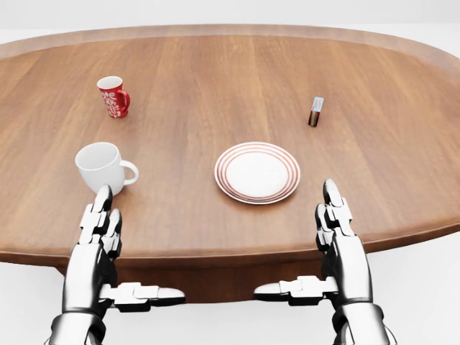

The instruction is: Put the white mug on the plate.

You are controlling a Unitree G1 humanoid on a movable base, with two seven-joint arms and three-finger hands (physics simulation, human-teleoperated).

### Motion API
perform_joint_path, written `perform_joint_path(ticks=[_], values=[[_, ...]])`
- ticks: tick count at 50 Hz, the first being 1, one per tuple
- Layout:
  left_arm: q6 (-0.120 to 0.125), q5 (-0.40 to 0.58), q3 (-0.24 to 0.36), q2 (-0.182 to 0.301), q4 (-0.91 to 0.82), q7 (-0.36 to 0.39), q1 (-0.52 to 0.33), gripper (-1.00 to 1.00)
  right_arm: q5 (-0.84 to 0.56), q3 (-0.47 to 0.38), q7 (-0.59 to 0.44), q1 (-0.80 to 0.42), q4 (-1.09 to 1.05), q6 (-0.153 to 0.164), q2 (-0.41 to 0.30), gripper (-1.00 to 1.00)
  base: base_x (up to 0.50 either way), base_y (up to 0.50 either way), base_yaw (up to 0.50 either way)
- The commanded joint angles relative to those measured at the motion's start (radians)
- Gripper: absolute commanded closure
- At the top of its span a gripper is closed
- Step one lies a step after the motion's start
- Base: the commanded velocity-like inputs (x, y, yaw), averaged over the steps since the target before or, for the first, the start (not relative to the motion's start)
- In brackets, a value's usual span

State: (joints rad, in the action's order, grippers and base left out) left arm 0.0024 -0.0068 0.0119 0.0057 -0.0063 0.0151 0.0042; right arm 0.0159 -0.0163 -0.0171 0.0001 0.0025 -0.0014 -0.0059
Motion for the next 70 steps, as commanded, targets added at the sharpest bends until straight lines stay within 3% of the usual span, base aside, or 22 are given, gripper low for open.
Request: perform_joint_path(ticks=[1, 8, 11, 12, 13, 15, 16, 19, 22, 26, 31, 33, 34, 35, 39, 41, 45, 50, 55, 57, 62, 70], values=[[0.015, -0.004, 0.003, 0.003, -0.045, 0.023, 0.027, -1.0, 0.041, -0.028, -0.031, 0.0, 0.009, -0.006, -0.01, -1.0, 0.0, 0.0, 0.0], [0.024, -0.006, 0.003, 0.002, -0.051, 0.023, 0.028, -1.0, 0.043, -0.025, -0.028, -0.009, 0.04, -0.026, -0.009, -1.0, 0.0, 0.0, 0.0], [0.072, -0.019, 0.008, 0.004, -0.121, 0.026, 0.035, -1.0, 0.038, -0.022, -0.016, 0.017, -0.046, 0.009, -0.009, -1.0, 0.0, 0.0, 0.0], [-0.026, 0.014, 0.022, 0.021, 0.031, 0.033, 0.003, -1.0, -0.002, -0.031, -0.018, 0.011, -0.026, 0.012, -0.015, -1.0, 0.0, 0.0, 0.0], [-0.013, -0.001, 0.019, 0.017, 0.08, 0.051, -0.007, -1.0, 0.005, -0.047, -0.015, 0.027, -0.023, -0.003, -0.02, -1.0, 0.0, 0.0, 0.0], [-0.043, 0.013, 0.018, 0.019, 0.141, 0.049, -0.023, -1.0, 0.04, -0.077, -0.023, 0.05, -0.035, -0.023, -0.024, -1.0, 0.0, 0.0, 0.0], [-0.06, 0.017, 0.022, 0.019, 0.167, 0.041, -0.031, -1.0, 0.04, -0.083, -0.021, 0.054, -0.037, -0.024, -0.027, -1.0, 0.0, 0.0, 0.0], [-0.065, 0.016, 0.029, 0.024, 0.187, 0.042, -0.043, -1.0, 0.035, -0.091, -0.015, 0.058, -0.068, 0.0, -0.03, -1.0, 0.0, 0.0, 0.0], [-0.039, 0.009, 0.035, 0.025, 0.147, 0.038, -0.035, -1.0, 0.035, -0.099, -0.009, 0.065, -0.091, 0.009, -0.029, -1.0, 0.0, 0.0, 0.0], [-0.036, 0.013, 0.034, 0.024, 0.128, 0.035, -0.032, -1.0, 0.038, -0.109, -0.012, 0.058, -0.064, -0.01, -0.032, -1.0, 0.0, 0.0, 0.0], [-0.014, 0.006, 0.044, 0.03, 0.098, 0.034, -0.034, -1.0, 0.043, -0.119, -0.011, 0.072, -0.11, 0.011, -0.034, -1.0, 0.0, 0.0, 0.0], [0.03, 0.01, 0.067, 0.046, 0.001, 0.023, -0.034, -1.0, 0.053, -0.14, -0.008, 0.098, -0.199, 0.046, -0.034, -1.0, 0.0, 0.0, 0.0], [0.068, 0.002, 0.083, 0.054, -0.059, 0.026, -0.035, -1.0, 0.065, -0.152, -0.013, 0.11, -0.249, 0.066, -0.034, -1.0, 0.0, 0.0, 0.0], [0.085, -0.043, 0.128, 0.07, -0.157, 0.03, -0.055, -1.0, 0.08, -0.174, -0.015, 0.138, -0.359, 0.089, -0.035, -1.0, 0.0, 0.0, 0.0], [0.085, -0.13, 0.24, 0.12, -0.311, 0.017, -0.106, -1.0, 0.1, -0.256, -0.037, 0.183, -0.634, 0.089, -0.02, -1.0, 0.0, 0.0, 0.0], [0.085, -0.122, 0.32, 0.179, -0.353, -0.013, -0.138, -1.0, 0.139, -0.34, -0.052, 0.194, -0.807, 0.089, -0.014, -1.0, 0.0, 0.0, 0.0], [0.085, -0.288, 0.509, 0.292, -0.376, -0.079, -0.222, -1.0, 0.174, -0.464, -0.083, 0.169, -0.967, 0.089, -0.006, -1.0, 0.0, 0.0, 0.0], [0.085, -0.444, 0.648, 0.428, -0.39, -0.183, -0.25, -1.0, 0.296, -0.584, -0.067, 0.192, -1.049, 0.089, -0.042, -1.0, 0.0, 0.0, 0.0], [0.085, -0.492, 0.644, 0.456, -0.405, -0.211, -0.23, -1.0, 0.49, -0.627, 0.087, 0.297, -1.049, 0.089, -0.194, -1.0, 0.0, 0.0, 0.0], [0.085, -0.5, 0.643, 0.46, -0.399, -0.216, -0.232, -1.0, 0.52, -0.631, 0.11, 0.316, -1.05, 0.089, -0.212, -1.0, 0.0, 0.0, 0.0], [0.085, -0.494, 0.626, 0.462, -0.385, -0.223, -0.236, -1.0, 0.451, -0.679, -0.004, 0.28, -1.05, 0.089, -0.115, -1.0, 0.0, 0.0, 0.0], [0.085, -0.487, 0.609, 0.455, -0.362, -0.219, -0.238, -1.0, 0.339, -0.619, -0.036, 0.251, -1.05, 0.089, -0.09, -1.0, 0.0, 0.03, 0.0]])
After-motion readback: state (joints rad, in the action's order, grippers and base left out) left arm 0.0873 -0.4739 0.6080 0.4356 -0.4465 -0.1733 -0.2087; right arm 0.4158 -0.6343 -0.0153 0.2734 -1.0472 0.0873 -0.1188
